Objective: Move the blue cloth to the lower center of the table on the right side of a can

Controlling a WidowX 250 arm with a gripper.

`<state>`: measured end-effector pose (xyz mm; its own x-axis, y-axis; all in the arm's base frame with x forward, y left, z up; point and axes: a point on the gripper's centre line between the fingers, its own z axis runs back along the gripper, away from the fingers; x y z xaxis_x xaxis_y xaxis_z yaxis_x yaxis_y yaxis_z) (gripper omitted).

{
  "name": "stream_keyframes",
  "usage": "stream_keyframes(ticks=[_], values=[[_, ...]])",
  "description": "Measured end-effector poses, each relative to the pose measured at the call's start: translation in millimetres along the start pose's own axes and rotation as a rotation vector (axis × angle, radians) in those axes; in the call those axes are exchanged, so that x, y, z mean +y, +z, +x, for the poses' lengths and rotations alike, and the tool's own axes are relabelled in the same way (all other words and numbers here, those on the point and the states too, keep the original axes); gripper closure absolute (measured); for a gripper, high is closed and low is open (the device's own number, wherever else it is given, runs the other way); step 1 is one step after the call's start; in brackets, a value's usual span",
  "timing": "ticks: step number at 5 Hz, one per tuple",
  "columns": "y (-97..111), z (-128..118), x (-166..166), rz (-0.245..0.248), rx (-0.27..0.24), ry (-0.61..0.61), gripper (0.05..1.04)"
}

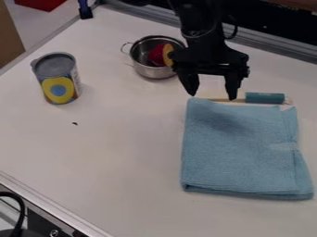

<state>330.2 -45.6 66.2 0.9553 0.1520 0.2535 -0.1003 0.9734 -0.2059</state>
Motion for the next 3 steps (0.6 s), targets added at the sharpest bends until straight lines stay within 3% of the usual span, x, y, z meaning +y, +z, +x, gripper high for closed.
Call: stream_keyframes(ticks=[2,3], values=[[-11.8,-20.9,-14.2,0.025,0.076,0.033,0.131],[-10.7,-34.0,-29.1,0.057,0.136,0.151,0.398]])
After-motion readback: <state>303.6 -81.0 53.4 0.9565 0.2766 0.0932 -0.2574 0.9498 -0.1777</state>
